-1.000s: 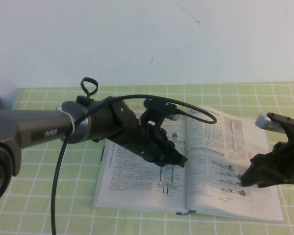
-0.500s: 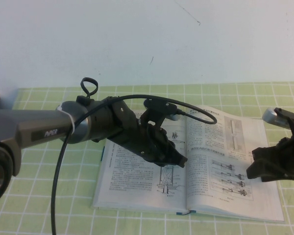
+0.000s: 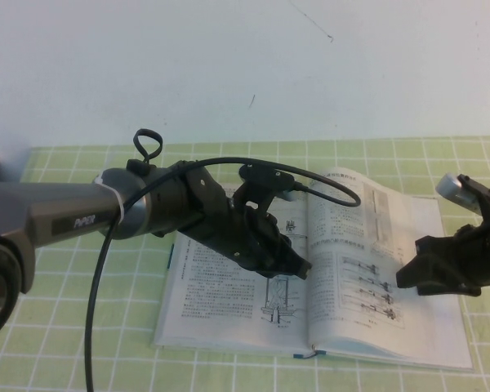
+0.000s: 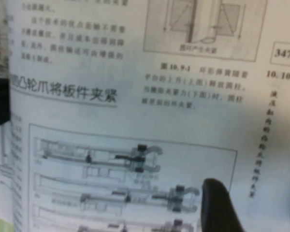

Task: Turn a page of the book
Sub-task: Open the closed book

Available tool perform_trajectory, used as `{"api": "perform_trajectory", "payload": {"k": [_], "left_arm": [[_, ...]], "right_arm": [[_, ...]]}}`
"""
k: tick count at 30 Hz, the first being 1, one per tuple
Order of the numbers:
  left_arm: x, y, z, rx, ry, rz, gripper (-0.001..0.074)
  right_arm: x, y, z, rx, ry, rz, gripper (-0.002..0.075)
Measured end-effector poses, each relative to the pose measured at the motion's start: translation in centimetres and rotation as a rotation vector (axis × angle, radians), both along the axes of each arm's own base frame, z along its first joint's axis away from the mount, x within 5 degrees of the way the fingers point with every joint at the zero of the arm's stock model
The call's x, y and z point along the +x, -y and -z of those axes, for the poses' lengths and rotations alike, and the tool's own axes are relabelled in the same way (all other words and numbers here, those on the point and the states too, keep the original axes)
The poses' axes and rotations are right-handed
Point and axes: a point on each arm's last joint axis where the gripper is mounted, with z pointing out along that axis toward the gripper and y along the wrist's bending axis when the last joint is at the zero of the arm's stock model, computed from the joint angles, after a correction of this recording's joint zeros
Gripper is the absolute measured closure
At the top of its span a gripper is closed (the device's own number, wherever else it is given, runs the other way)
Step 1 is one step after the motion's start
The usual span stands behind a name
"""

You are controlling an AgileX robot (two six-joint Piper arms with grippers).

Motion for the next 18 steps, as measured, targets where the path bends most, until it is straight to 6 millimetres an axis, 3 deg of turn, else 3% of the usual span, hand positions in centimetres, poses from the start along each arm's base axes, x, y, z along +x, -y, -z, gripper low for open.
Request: {"api": "perform_trajectory", "payload": {"k": [18], "left_arm": [[0.0,0.0,0.0,0.002,0.004,0.006,0.0739]], "right_arm": [[0.49,-1.08,0.39,0.132,0.025,0.013,0.0391]]}}
